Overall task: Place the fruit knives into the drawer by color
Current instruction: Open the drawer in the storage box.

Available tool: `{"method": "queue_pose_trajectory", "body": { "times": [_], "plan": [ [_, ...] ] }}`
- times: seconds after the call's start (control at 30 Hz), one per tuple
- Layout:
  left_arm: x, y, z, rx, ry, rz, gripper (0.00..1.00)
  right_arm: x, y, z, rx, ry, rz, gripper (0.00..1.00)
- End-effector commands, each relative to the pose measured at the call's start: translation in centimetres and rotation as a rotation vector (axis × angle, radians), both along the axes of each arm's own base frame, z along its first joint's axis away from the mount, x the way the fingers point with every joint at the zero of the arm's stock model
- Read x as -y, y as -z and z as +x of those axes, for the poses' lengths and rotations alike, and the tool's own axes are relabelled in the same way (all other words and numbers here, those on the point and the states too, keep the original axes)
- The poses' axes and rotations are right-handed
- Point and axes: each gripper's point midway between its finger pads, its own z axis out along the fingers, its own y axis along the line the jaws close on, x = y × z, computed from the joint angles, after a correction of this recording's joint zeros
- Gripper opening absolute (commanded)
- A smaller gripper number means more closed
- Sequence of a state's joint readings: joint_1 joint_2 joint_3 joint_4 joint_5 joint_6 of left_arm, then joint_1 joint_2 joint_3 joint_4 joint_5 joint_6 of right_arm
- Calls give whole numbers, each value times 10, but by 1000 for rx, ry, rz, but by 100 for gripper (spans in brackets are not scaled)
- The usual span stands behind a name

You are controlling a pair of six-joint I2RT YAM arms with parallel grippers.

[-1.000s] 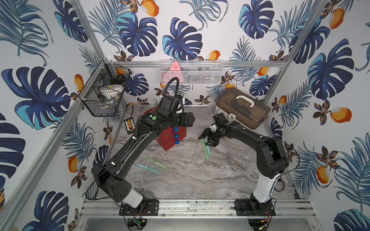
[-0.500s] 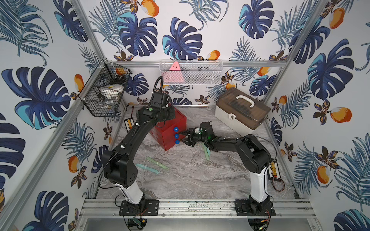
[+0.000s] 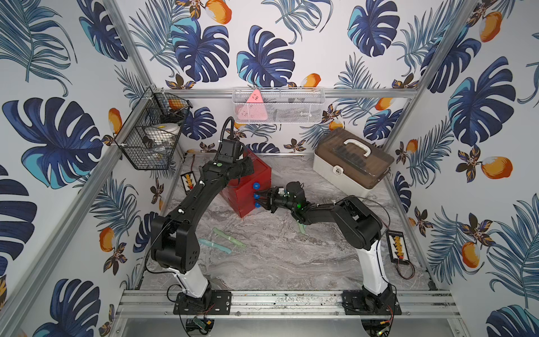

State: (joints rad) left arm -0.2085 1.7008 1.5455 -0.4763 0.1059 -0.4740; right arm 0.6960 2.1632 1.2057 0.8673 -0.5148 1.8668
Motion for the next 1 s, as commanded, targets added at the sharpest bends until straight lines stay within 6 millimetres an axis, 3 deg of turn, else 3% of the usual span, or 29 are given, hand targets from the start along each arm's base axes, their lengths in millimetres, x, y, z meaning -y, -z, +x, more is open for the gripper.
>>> {"method": "queue_pose_trajectory", "body": {
  "times": [0.0, 0.27, 0.47, 0.63, 0.97],
  "plan": [
    [-1, 31, -16, -126, 7, 11, 14, -3, -10, 5, 38, 14, 36, 32],
    [-3, 36, -17, -137, 7, 11, 15, -6, -4, 10, 45, 13, 32, 16],
    [-9, 40, -15, -145, -13, -7, 15, -2, -8, 0, 45, -4, 26, 13],
    [-14, 39, -10, -146, -27, -12, 16, 5, -19, -14, 45, -31, 38, 13],
    [-24, 35, -3, -136, -48, -24, 18, 24, -14, -68, -10, -80, 38, 19]
  ]
}}
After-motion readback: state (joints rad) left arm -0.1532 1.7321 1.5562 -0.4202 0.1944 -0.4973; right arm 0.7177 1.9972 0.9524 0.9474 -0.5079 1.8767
